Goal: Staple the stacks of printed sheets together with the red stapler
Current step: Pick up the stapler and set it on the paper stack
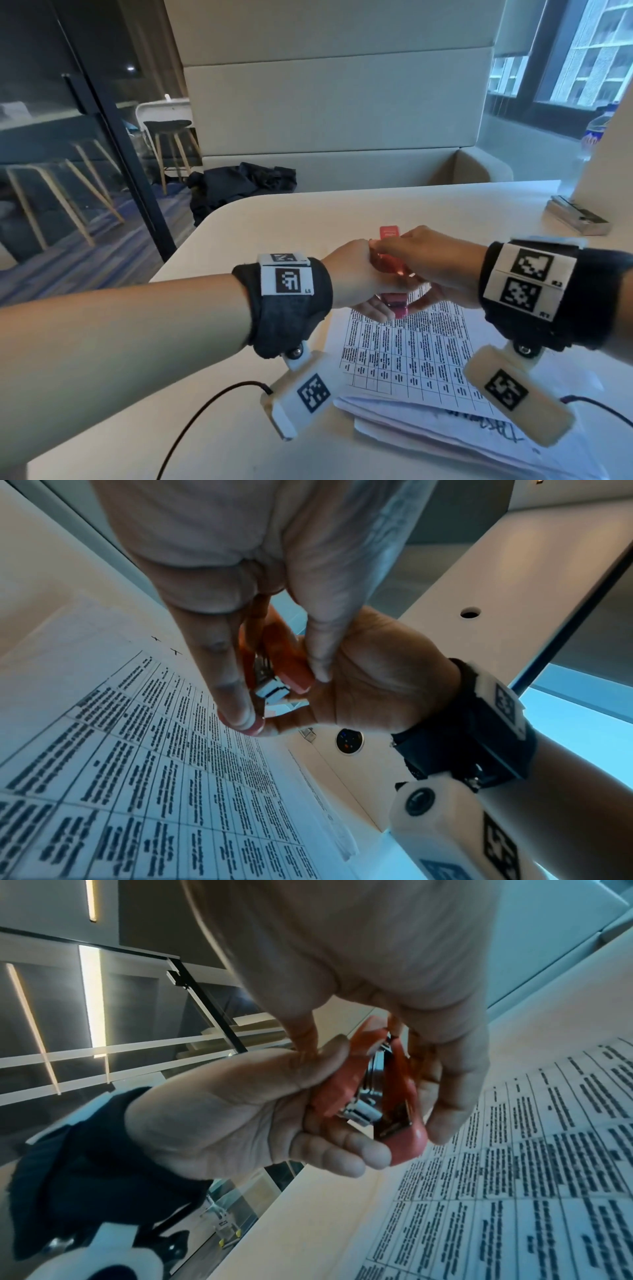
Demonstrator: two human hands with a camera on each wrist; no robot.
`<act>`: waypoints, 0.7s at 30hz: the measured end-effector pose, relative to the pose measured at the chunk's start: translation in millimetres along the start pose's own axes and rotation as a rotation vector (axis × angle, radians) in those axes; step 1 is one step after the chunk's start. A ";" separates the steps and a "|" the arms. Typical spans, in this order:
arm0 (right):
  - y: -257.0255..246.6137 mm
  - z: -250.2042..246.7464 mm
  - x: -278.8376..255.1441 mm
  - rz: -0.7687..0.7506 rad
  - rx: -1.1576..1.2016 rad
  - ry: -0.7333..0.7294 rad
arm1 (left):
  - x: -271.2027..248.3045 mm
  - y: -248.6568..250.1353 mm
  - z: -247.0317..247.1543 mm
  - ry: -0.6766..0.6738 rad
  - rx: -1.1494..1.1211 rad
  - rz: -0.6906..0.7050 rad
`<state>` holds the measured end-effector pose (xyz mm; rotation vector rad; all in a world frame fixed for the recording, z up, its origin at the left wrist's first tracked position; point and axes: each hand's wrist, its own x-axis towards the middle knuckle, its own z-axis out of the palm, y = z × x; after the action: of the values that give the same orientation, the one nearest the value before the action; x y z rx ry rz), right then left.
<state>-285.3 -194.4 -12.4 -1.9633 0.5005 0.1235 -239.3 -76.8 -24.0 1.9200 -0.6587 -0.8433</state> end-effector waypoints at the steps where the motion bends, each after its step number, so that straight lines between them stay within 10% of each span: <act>1: 1.6 0.0 2.4 0.008 -0.007 -0.001 | -0.2 -1.0 -0.6 -0.012 -0.003 0.003; 10: 16.5 -4.9 17.7 0.045 -0.133 -0.027 | 6.7 -9.6 -16.5 -0.133 0.171 0.047; 21: 37.1 -35.8 19.3 0.095 -0.632 -0.123 | 72.2 -23.4 -47.2 0.095 0.845 0.102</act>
<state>-287.4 -245.0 -34.0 -2.5240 0.5123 0.5113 -155.2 -94.0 -49.0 2.6142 -1.1680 -0.4175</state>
